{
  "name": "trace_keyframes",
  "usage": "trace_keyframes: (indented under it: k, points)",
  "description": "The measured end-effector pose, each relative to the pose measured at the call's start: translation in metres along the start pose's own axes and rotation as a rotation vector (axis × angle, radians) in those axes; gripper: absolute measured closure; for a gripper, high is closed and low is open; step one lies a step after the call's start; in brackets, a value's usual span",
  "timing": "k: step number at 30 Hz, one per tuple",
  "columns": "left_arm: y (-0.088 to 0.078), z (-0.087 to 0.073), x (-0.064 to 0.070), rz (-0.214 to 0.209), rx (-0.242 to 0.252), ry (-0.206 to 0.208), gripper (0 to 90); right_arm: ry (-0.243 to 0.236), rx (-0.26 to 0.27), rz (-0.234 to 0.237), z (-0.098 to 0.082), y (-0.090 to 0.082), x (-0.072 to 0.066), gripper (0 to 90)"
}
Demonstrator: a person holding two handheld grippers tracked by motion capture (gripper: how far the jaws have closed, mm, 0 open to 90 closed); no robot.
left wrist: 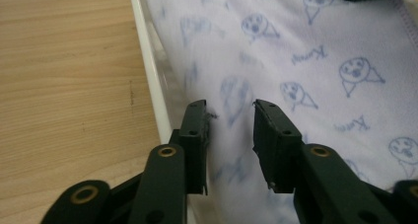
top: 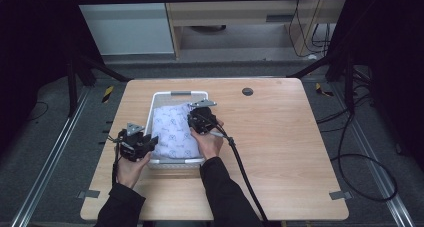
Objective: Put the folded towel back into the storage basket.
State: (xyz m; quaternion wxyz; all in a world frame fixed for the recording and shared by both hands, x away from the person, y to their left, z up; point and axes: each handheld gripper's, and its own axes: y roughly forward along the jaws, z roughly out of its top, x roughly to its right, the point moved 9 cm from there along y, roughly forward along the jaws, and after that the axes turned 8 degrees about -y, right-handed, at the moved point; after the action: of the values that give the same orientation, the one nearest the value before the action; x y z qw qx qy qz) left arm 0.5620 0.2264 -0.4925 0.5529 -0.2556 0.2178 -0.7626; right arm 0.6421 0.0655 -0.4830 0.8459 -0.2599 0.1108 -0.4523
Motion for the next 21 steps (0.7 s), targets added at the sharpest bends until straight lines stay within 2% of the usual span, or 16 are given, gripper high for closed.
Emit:
trace_keyframes:
  k: [4,9,15,21]
  points:
    - [-0.005,0.004,-0.001,0.000,0.029,-0.008,59.7,0.003,-0.028,0.020,-0.006,0.003,0.000,67.5]
    - [-0.008,0.006,-0.001,0.008,0.044,-0.006,59.0,-0.004,-0.007,0.019,-0.004,-0.003,0.003,63.8]
    - [-0.017,0.012,0.004,-0.010,0.087,-0.003,57.2,-0.001,0.079,0.002,0.006,-0.032,0.019,54.5]
    - [-0.026,0.017,0.008,-0.039,0.131,-0.009,53.1,0.020,0.138,0.000,0.005,-0.064,0.035,46.9]
